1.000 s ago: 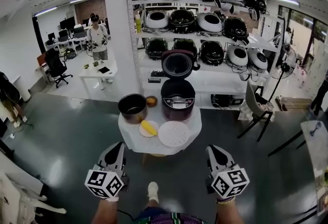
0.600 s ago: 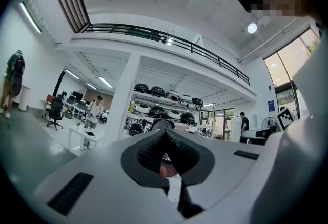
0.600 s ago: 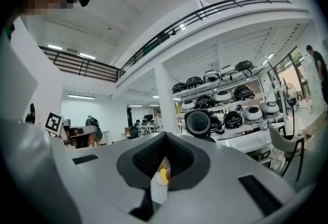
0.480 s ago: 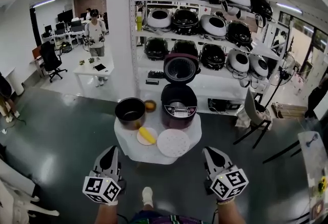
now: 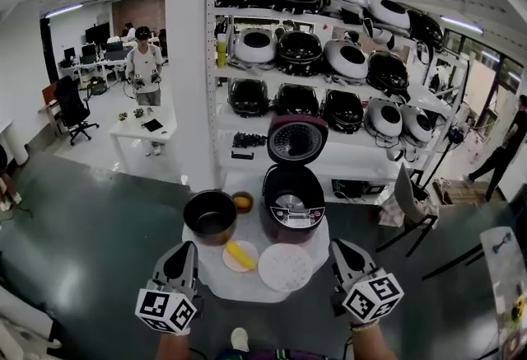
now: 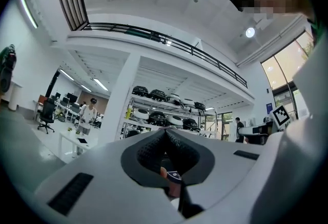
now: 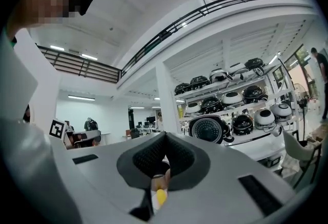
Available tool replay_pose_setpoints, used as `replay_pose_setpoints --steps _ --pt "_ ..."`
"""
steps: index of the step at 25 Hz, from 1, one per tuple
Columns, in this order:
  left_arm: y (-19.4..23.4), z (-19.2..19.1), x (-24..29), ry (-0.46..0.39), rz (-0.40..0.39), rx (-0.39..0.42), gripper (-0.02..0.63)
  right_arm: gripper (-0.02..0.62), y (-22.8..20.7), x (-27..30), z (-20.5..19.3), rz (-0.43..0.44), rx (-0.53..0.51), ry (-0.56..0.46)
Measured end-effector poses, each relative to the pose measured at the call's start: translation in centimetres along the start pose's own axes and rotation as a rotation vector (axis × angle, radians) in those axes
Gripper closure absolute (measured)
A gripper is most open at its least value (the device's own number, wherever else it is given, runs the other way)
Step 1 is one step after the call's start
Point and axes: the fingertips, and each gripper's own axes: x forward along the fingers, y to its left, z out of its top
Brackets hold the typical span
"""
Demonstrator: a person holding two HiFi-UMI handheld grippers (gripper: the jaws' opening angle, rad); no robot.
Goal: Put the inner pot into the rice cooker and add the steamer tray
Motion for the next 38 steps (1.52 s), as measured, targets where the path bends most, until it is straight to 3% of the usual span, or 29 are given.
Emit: replay_pose_setpoints --steps 7,17,26,27,29,34,38 --pt "5.7 0.6 7.3 0.016 -0.037 0.012 0.588 0.591 -1.0 7.8 1.2 -0.009 -0.005 -0.021" --pt "12.1 -0.3 14.5 0.046 -0.083 0.03 0.588 0.591 -2.4 15.1 -0.3 -0.073 0.021 -0.024" --pt "12.7 0.4 16.4 0.036 -0.143 0.028 0.586 0.591 -1.5 18.5 -1.0 0.024 0.002 0.028" --pt "12.5 0.3 16.4 0.043 -0.165 0.035 0.572 0.591 -1.4 18.6 -1.1 0.026 0.002 0.029" --pt "12.2 -0.2 16.4 0.066 -0.207 0.046 0.446 0.591 -0.9 18.8 -1.6 0.033 0.003 0.032" --pt "13.6 -2.7 16.5 0.127 -0.22 0.094 0.243 0.591 0.4 19.7 -2.6 0.062 0.001 0.032" --pt "15.8 -6.1 16.6 0.205 -0.22 0.04 0.215 0.591 2.5 20.6 -4.4 0.1 -0.006 0.056"
